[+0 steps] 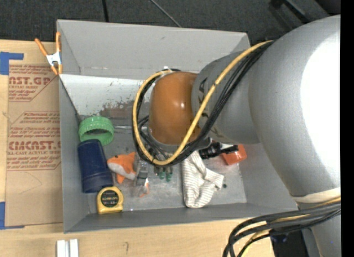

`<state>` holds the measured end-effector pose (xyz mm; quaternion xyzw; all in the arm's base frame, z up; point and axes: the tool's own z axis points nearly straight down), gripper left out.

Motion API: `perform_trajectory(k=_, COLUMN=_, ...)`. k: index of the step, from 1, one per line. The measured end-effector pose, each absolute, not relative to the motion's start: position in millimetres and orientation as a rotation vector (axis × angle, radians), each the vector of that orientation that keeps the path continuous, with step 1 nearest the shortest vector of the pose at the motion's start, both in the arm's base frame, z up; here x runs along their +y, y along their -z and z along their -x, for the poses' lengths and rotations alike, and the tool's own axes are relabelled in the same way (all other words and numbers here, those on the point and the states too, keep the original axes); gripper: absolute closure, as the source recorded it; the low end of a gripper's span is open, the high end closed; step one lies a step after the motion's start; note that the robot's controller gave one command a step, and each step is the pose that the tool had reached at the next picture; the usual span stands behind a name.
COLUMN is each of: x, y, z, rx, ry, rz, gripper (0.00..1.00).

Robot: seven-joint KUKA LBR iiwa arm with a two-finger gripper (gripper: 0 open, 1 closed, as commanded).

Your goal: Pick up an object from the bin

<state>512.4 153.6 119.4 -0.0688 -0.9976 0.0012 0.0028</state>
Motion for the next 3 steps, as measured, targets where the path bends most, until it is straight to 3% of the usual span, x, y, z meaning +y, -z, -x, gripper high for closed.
perform_trajectory(k=1, x=151, y=-141, z=-516.4, rx=-3.132, ry=-0.001, rz=0.214, gripper=1.00)
perform_trajectory(k=2, x=155, y=-101, z=-550.0, rx=-3.152, ry=0.004, rz=0.053, gripper=1.00)
perform_trajectory(k=3, x=146, y=-115, z=-540.0, rx=-3.131, ry=-0.005, rz=0.021, gripper=1.00)
